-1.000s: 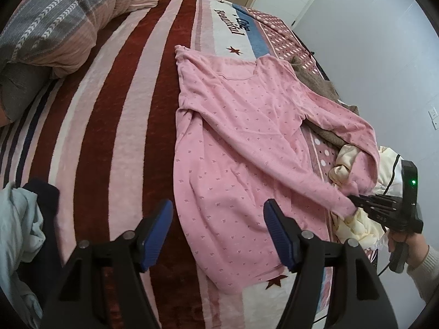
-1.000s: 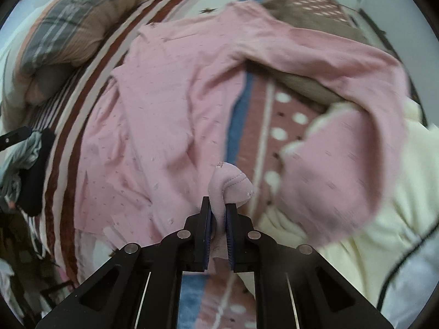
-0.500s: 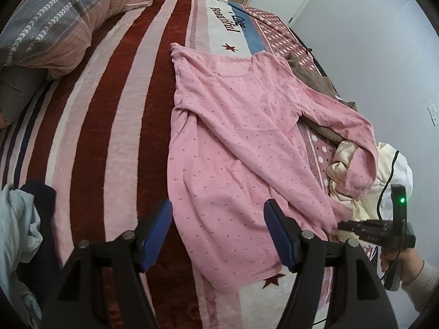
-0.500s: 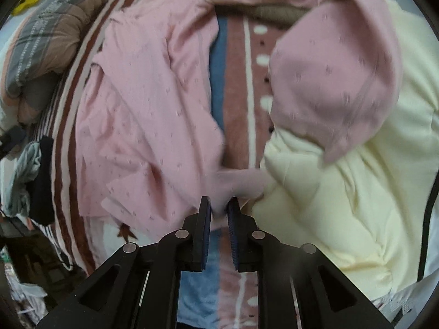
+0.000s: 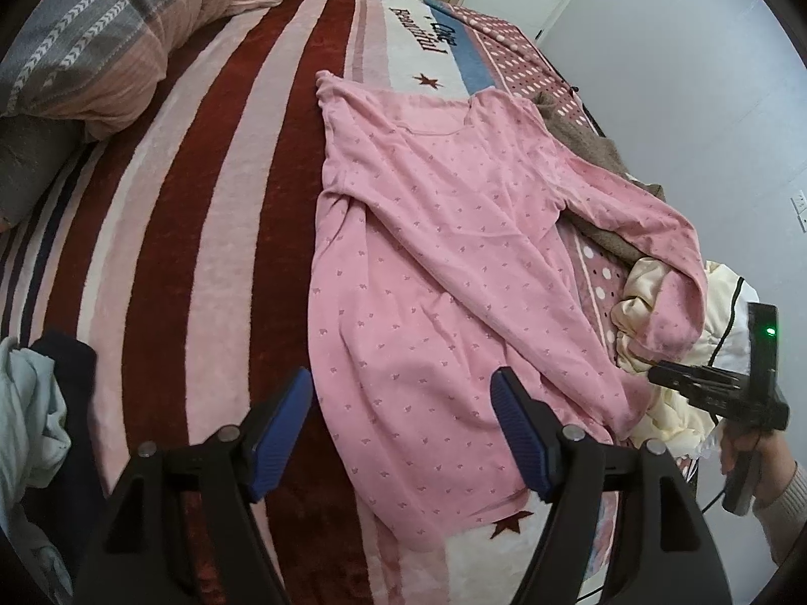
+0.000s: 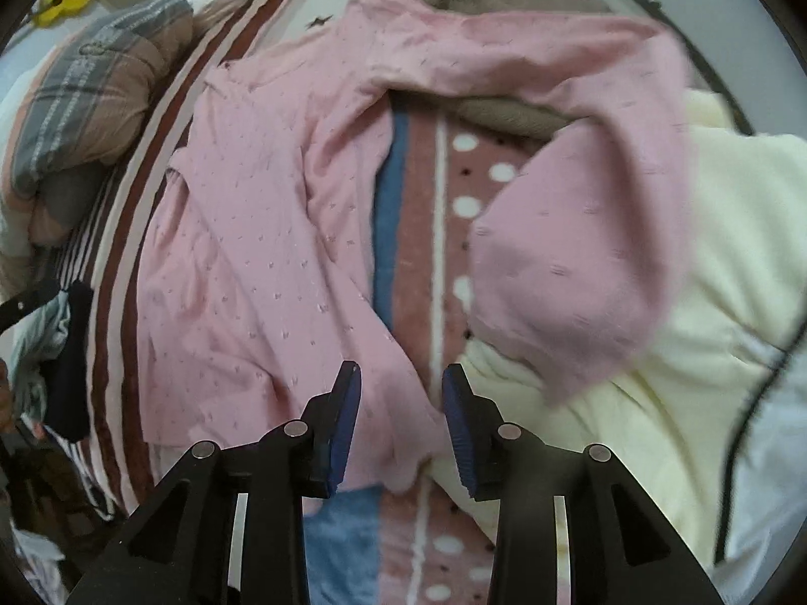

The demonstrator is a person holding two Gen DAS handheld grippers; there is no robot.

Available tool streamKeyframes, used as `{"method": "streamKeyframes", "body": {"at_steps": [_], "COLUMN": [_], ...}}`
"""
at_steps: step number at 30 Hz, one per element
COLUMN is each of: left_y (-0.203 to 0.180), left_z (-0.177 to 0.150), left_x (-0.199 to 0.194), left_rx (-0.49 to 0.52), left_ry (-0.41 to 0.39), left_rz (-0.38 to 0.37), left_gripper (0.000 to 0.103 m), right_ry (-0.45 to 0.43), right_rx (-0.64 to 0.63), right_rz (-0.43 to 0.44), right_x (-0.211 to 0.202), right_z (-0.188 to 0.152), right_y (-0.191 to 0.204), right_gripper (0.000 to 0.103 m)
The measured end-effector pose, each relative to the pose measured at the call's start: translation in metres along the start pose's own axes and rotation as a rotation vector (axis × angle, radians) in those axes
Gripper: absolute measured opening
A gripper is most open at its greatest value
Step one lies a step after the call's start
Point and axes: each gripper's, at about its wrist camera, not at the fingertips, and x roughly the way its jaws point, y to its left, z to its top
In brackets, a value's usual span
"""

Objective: Fold small clothes

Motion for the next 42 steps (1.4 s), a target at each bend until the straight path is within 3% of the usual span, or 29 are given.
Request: {"method": "streamKeyframes", "body": {"at_steps": [4,6,8,10,11,16,20,23,26,27,29,36,37,38,39,42], "left_y": [-0.001,0.000,0.000,0.002,0.003,0.003,0.008,0.009,0.008,0.008,0.009,0.011,0.009,0.008,0.007,0.003], "left_z": [-0.003,-0.005,-0.006,-0.006,-0.006,-0.007,-0.010,-0.012,-0.013,-0.014,-0.014,-0.016,-0.016,-0.016,-0.015,-0.014], "left_x": [0.003,0.004,0.005,0.006,0.007,0.016,0.027,0.032,0.034,0.036,0.042,0.057,0.057,0.056,0.055,0.052], "left_rx": [0.010,0.016,0.016,0.006,0.000,-0.012,-0.044,-0.057,-0.051,-0.048,-0.039,-0.052,-0.051,-0.048,-0.044,-0.038], "left_ry": [0.010,0.015,0.019,0.021,0.021,0.030,0.044,0.052,0.053,0.058,0.078,0.102,0.101,0.100,0.098,0.098], "left_rz": [-0.002,-0.001,0.002,-0.001,-0.003,0.006,-0.018,-0.018,-0.022,-0.027,-0.027,-0.042,-0.049,-0.057,-0.062,-0.068], "left_gripper": [0.070,0.070,0.070,0.070,0.070,0.070,0.070,0.070,0.070,0.072,0.072,0.072,0.072,0.072,0.072,0.072], "right_ry": [0.092,0.105,0.115,0.137,0.150,0.063,-0.010,0.003,0.018,0.017,-0.002,0.103,0.117,0.126,0.137,0.134], "right_rx": [-0.002,0.018,0.040,0.040,0.021,-0.033,-0.023,0.021,0.029,0.026,0.009,0.020,0.028,0.035,0.035,-0.011], "right_rz": [0.040,0.038,0.076,0.139,0.155,0.101,-0.004,0.014,0.067,0.083,0.091,0.103,0.121,0.156,0.193,0.196], "right_x": [0.041,0.051,0.051,0.047,0.044,0.007,-0.016,-0.013,-0.002,0.001,0.011,0.054,0.055,0.055,0.053,0.042], "right_z": [0.005,0.004,0.001,-0.002,-0.005,-0.019,-0.025,-0.032,-0.030,-0.028,-0.019,-0.004,-0.005,-0.006,-0.009,-0.016], "right_y": [-0.004,-0.010,-0.014,-0.014,-0.010,0.003,-0.002,-0.012,-0.012,-0.011,-0.008,-0.013,-0.014,-0.013,-0.013,-0.001], "right_gripper": [0.031,0.039,0.039,0.024,0.002,0.000,0.000,0.000,0.006,0.026,0.053,0.053,0.051,0.035,0.004,0.000]}}
